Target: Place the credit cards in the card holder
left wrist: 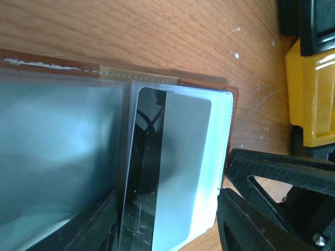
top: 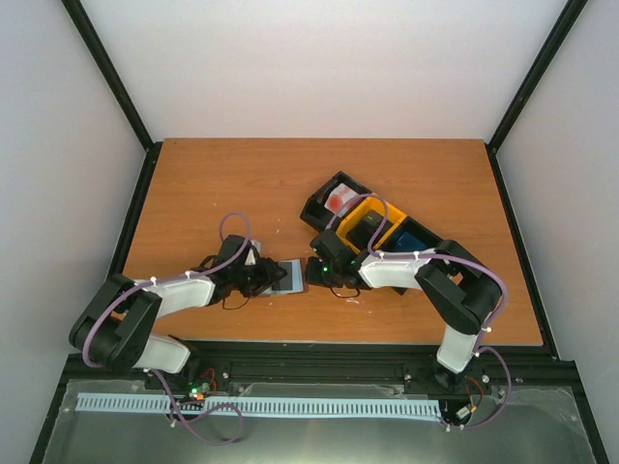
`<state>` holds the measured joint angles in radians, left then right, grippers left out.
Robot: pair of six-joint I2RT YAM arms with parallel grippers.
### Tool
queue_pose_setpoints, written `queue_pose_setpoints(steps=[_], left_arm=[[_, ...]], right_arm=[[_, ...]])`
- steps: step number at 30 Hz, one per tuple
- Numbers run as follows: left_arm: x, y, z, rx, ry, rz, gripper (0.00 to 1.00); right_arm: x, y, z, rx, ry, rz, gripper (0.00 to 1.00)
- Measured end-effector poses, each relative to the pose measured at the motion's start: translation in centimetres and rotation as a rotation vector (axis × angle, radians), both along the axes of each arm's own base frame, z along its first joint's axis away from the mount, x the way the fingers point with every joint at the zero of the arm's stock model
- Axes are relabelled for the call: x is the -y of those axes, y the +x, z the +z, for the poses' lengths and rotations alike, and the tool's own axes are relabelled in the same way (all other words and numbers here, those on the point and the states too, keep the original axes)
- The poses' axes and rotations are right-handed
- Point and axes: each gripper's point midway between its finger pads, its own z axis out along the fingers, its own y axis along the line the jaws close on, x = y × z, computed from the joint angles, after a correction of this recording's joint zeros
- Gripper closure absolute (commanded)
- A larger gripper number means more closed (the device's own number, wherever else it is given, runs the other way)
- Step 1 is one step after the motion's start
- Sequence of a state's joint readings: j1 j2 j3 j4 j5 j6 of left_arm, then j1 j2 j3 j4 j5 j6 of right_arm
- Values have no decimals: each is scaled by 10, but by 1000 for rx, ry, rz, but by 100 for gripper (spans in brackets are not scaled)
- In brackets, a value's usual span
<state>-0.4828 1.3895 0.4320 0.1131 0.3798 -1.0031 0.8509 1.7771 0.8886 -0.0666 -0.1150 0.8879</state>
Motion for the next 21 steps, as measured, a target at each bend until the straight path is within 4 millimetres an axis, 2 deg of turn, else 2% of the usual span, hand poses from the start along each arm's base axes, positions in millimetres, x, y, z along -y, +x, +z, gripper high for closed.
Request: queue_pose_setpoints(steps=[7,14,21], left_arm=[[-5,1,0,-22,117,-17,47],[4,-3,-4,-24,207,-92,57],[11,-4,-3,2,214,-143,47]], right_arm=[[-2,-1,0,11,-8,4,76],[-6,-1,0,23,-9,6,80],[-12,-4,0,27,7,22,80]])
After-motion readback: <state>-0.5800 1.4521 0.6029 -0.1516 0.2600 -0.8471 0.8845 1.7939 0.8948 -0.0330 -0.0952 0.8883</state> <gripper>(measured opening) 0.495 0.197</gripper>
